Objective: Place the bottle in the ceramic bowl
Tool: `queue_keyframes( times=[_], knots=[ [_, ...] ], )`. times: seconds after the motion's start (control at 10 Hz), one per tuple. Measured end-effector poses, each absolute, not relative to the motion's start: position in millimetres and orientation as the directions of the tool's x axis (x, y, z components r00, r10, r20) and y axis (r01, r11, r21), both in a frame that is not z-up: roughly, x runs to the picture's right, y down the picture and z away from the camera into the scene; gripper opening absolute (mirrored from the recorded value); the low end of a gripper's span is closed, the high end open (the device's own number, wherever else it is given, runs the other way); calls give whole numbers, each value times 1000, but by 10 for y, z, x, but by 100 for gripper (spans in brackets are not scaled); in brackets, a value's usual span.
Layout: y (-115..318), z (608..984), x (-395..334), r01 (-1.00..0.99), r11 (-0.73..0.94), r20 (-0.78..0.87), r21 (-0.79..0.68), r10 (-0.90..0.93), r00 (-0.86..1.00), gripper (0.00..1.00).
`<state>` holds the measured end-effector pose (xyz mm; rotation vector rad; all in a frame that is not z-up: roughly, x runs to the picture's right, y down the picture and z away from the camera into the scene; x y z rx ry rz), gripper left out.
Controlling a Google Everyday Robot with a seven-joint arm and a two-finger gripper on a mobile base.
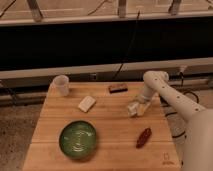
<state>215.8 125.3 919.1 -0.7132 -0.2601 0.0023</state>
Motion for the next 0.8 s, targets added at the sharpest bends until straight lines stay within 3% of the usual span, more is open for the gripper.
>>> queue_keyframes(
  times=[0.3, 0.8],
  knots=[
    [1230, 9127, 2131, 100, 756, 241, -647, 79, 967, 5],
    [1108, 8871, 2013, 134, 752, 243, -645, 36, 969, 2]
  ],
)
